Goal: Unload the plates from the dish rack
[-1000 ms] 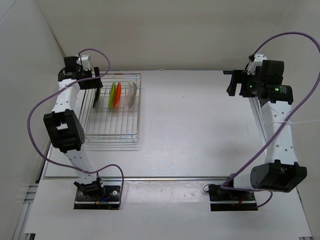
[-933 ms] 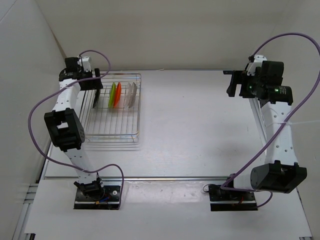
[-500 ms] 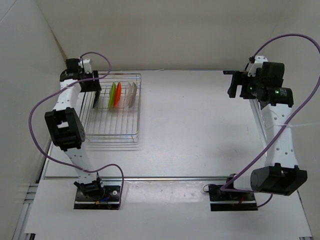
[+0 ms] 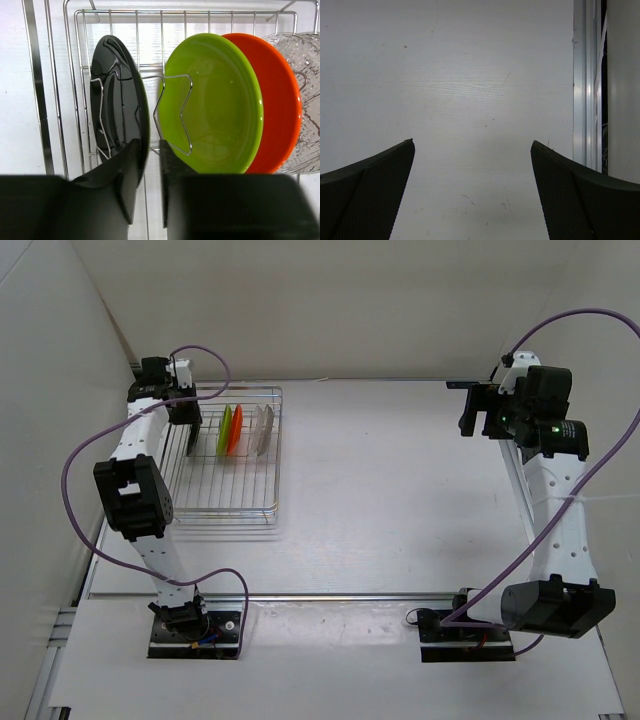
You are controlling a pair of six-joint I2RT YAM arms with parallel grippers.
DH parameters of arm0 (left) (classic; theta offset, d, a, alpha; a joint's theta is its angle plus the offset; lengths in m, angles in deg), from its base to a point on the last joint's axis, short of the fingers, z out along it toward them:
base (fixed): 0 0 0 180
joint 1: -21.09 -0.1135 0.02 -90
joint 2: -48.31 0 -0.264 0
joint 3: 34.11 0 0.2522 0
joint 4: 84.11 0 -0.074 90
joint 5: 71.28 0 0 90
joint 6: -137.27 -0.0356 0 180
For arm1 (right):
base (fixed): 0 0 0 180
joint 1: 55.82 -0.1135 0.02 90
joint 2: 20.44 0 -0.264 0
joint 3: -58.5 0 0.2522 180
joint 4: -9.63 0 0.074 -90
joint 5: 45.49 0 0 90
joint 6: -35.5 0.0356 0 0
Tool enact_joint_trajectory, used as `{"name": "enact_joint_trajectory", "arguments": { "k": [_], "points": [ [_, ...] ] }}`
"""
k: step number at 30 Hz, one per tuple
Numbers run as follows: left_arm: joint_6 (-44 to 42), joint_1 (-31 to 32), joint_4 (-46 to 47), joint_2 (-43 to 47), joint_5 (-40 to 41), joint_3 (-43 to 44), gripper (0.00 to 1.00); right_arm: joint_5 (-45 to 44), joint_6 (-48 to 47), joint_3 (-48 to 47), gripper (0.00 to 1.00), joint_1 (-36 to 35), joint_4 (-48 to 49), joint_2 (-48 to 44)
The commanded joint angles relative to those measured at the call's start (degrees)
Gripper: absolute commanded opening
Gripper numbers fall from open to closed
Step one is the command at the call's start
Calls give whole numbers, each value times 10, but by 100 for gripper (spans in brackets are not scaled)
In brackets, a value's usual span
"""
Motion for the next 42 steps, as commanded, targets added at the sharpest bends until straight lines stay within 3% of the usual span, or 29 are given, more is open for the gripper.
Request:
{"name": "enact_joint_trajectory", "arguments": {
  "k": [1,4,15,23,26,30,32,37,41,42],
  "points": [
    [1,2,-4,19,0,8,31,-9,-4,5,100,-3,19,-14],
    [6,2,-4,19,6,8,11,-9,-4,10,100,-3,19,-19],
    [6,2,-36,40,12,53,11,-15,-4,10,100,-3,25,-19],
    [-8,2,-127,65,-69,195,11,-37,-4,-4,100,-3,19,-9],
    [-39,2,-169,81,-133,237,11,-54,2,-9,100,-3,13,-2],
    [-122,28,-195,125,-236,208,11,-37,14,-21,100,-3,7,-2],
    [-167,67,-188,165,-237,153,11,-7,20,-32,100,-3,-9,4],
    [-227,216,-75,261,23,19,11,93,20,-92,100,-3,-52,24],
    [-335,406,-22,288,231,-32,11,224,6,-153,100,3,-98,55],
    [-357,440,-5,294,322,-46,11,260,0,-161,100,3,-110,55]
  ]
}}
